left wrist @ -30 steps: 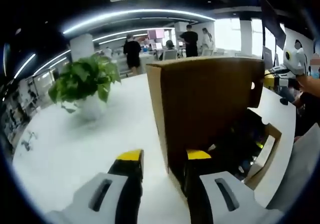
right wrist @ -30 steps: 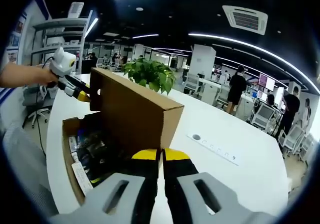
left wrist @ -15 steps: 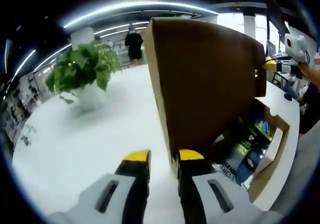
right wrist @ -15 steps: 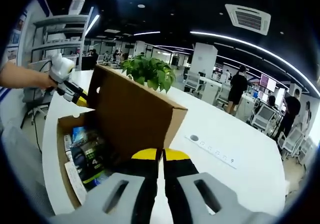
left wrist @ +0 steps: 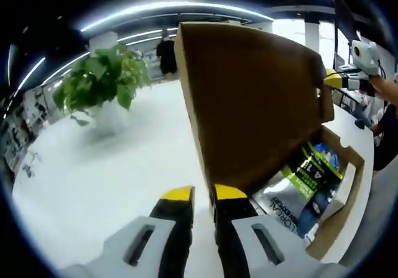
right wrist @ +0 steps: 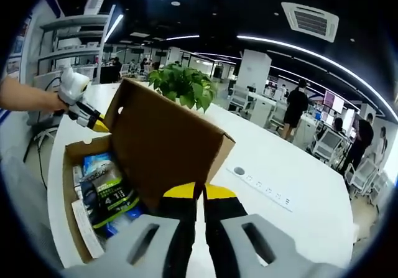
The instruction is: Operate the shoe box by opening the lid, removing the specified soft item, and placing it in the target area until the item is outside and the box remains undamaged.
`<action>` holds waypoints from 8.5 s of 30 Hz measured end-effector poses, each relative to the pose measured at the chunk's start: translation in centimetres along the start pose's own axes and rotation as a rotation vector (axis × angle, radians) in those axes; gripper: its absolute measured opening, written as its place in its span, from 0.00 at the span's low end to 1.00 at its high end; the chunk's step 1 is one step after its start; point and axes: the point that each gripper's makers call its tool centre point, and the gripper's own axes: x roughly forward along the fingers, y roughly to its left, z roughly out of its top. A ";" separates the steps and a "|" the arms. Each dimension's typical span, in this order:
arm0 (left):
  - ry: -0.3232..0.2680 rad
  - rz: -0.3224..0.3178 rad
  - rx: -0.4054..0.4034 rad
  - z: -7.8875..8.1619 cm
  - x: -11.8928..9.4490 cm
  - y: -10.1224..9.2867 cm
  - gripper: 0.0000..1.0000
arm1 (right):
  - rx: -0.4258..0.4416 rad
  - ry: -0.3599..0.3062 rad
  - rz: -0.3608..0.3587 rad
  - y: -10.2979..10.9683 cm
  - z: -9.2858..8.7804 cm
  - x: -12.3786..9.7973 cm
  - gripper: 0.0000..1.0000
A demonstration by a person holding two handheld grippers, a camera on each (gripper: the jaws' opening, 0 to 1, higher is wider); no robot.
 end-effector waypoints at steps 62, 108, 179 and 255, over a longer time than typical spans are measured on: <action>0.022 -0.017 -0.018 0.5 2.0 0.4 0.00 | 0.338 0.130 -0.026 2.0 -7.5 1.4 0.03; 0.023 0.004 -0.081 1.1 -2.1 -2.3 0.22 | 0.351 0.144 0.156 8.5 -6.1 -0.9 0.18; 0.241 -0.183 -0.030 -6.1 -0.4 -10.6 0.22 | 0.082 0.469 0.312 14.3 -11.2 3.3 0.00; 0.076 -0.337 -0.077 5.2 0.9 -18.6 0.00 | 0.364 0.318 0.110 4.9 -6.3 -4.4 0.00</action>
